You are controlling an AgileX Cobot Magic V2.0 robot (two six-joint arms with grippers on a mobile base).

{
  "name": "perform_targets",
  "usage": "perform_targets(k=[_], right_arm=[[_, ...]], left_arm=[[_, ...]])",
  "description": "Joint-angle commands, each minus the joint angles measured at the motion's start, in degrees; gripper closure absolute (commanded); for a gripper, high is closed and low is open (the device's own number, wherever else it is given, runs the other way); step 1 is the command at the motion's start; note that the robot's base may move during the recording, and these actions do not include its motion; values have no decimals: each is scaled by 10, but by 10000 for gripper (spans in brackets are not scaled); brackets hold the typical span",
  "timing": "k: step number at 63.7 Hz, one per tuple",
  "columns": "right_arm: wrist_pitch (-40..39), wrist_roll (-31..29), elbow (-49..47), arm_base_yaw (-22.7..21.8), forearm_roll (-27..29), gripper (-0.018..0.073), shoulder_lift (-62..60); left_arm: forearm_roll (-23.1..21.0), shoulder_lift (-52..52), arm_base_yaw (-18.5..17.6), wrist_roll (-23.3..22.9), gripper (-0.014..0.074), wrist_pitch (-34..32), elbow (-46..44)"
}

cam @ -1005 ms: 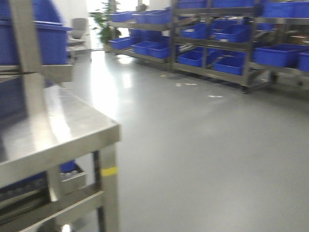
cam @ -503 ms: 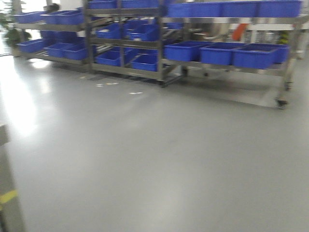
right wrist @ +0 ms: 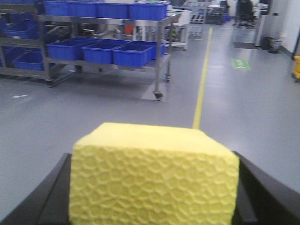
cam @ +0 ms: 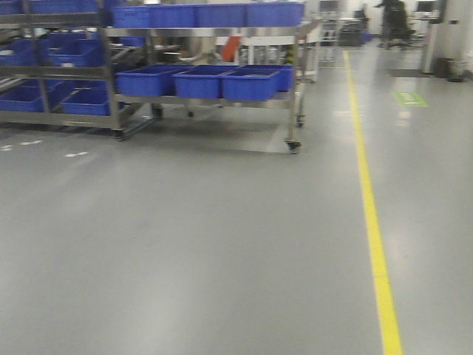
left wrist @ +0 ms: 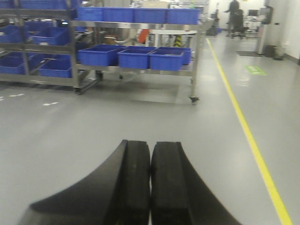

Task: Place yellow foam block on left shelf second layer
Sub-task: 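Drive the base to the shelf rack holding the cube in the right gripper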

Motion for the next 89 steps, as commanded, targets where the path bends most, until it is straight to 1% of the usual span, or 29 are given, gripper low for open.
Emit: perform_targets(k=[1, 89], right_arm=[[-49, -5, -15, -3, -12, 294, 10], [-49, -5, -15, -3, -12, 294, 10]], left_arm=[[-4, 4, -1, -2, 460, -50, 15], [-4, 4, -1, -2, 460, -50, 15]])
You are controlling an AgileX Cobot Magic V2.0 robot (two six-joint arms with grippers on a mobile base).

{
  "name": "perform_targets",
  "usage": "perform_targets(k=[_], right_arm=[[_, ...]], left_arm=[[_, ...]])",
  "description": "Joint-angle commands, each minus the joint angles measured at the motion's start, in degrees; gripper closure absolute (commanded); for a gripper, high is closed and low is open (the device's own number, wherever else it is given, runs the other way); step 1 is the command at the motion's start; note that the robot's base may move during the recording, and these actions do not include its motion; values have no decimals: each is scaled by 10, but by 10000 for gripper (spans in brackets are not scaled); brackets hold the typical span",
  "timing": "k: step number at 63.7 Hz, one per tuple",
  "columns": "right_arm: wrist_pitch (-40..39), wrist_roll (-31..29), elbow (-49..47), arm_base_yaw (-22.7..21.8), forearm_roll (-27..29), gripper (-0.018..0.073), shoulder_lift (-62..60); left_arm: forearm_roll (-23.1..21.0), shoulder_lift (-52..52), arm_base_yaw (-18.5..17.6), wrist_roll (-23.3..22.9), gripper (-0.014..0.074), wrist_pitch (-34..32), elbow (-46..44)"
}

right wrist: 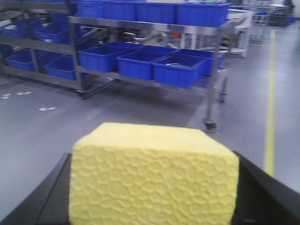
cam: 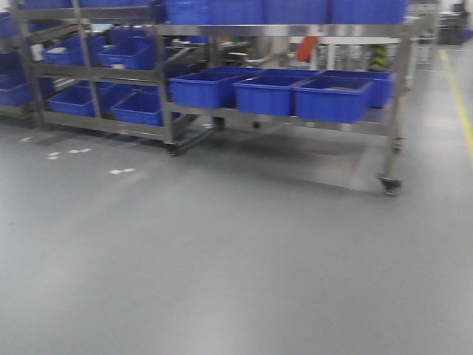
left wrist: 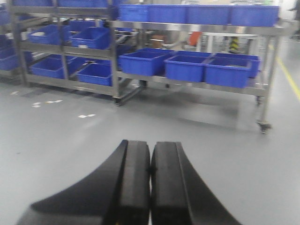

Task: Place yellow foam block on left shelf second layer
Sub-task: 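Drive the base to the shelf rack holding the cube in the right gripper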

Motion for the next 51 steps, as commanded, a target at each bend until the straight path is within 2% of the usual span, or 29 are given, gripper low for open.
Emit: perform_targets(k=[1, 51], right_arm=[[-50, -5, -15, -3, -11, 294, 10], [-50, -5, -15, -3, -11, 294, 10]], left_arm=[[-4, 4, -1, -2, 460, -50, 15], [-4, 4, -1, -2, 460, -50, 15]])
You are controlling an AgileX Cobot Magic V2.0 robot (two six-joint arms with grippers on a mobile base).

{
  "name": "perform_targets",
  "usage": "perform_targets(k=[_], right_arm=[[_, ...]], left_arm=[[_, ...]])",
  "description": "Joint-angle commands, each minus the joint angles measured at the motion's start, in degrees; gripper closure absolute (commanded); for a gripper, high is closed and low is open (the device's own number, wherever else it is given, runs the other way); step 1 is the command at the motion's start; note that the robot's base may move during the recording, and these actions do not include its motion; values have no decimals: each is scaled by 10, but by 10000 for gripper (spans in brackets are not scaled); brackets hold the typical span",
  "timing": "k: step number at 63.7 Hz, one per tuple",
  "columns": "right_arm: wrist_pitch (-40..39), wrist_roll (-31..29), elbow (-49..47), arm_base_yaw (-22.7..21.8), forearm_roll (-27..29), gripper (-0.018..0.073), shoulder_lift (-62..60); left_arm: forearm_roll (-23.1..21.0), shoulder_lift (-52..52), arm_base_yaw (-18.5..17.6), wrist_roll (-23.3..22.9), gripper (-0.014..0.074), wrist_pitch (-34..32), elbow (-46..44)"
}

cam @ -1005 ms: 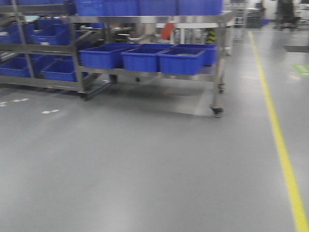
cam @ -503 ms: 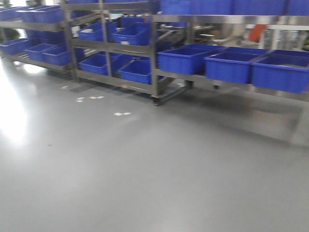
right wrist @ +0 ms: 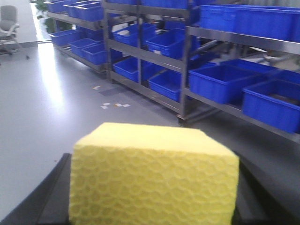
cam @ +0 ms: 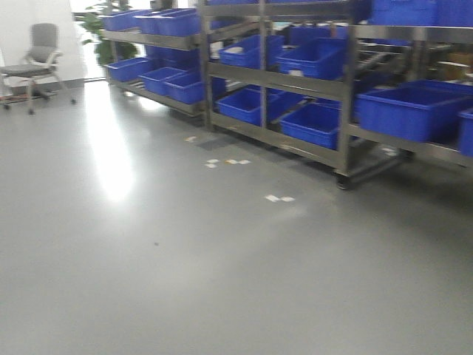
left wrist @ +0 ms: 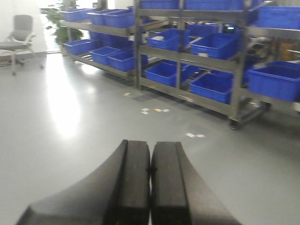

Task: Place yellow foam block on left shelf second layer
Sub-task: 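Drive the base to the shelf rack holding the cube in the right gripper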

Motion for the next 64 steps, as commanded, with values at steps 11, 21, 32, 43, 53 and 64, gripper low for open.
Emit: perform_targets(k=[11, 21, 32, 43, 53, 64], right_arm=[[-50, -5, -15, -3, -10, 294, 10], [-50, -5, -15, -3, -10, 294, 10], [-50, -5, -15, -3, -10, 294, 10], [-50, -5, -15, -3, -10, 294, 10], [-50, -5, -15, -3, -10, 294, 10], [-50, -5, -15, -3, -10, 294, 10]], left_arm=[[-4, 4, -1, -2, 460, -50, 15], [-4, 4, -1, -2, 460, -50, 15], [-4, 4, -1, -2, 460, -50, 15], [-4, 4, -1, -2, 460, -50, 15], [-4, 4, -1, -2, 460, -50, 15], [-4, 4, -1, -2, 460, -50, 15]])
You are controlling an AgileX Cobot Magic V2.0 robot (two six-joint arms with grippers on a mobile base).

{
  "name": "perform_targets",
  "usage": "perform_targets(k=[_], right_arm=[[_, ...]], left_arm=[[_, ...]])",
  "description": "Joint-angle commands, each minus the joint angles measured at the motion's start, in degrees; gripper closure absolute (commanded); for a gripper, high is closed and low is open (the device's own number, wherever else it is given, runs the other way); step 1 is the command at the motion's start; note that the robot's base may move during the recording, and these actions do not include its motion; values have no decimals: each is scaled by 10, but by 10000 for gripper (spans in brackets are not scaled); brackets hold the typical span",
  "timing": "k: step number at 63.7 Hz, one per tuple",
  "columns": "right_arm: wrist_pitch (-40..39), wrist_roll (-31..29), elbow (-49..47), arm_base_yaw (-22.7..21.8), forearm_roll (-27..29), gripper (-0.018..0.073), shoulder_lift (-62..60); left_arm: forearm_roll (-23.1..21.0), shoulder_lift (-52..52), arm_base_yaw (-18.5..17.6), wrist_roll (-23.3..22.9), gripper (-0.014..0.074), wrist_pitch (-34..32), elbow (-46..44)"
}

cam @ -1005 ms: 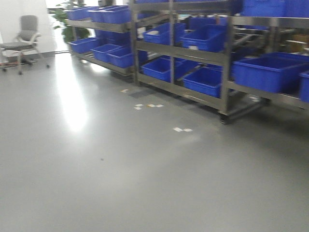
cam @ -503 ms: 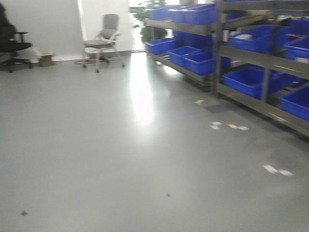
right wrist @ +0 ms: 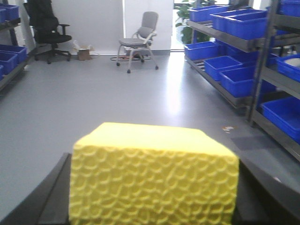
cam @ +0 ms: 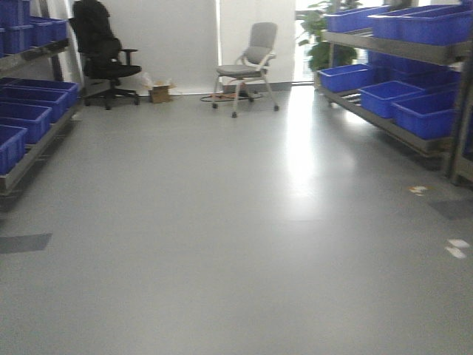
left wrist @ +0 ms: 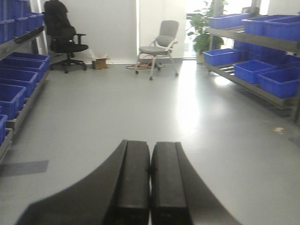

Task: Place yellow foam block on left shelf second layer
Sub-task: 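Drive the base to the shelf rack holding the cube in the right gripper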

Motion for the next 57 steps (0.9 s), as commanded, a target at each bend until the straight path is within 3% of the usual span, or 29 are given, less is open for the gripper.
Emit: perform_targets(k=[1, 57], right_arm=[[-50, -5, -15, -3, -10, 294, 10], [-50, -5, -15, -3, -10, 294, 10]], left_arm=[[-4, 4, -1, -2, 460, -50, 15], [-4, 4, -1, -2, 460, -50, 15]])
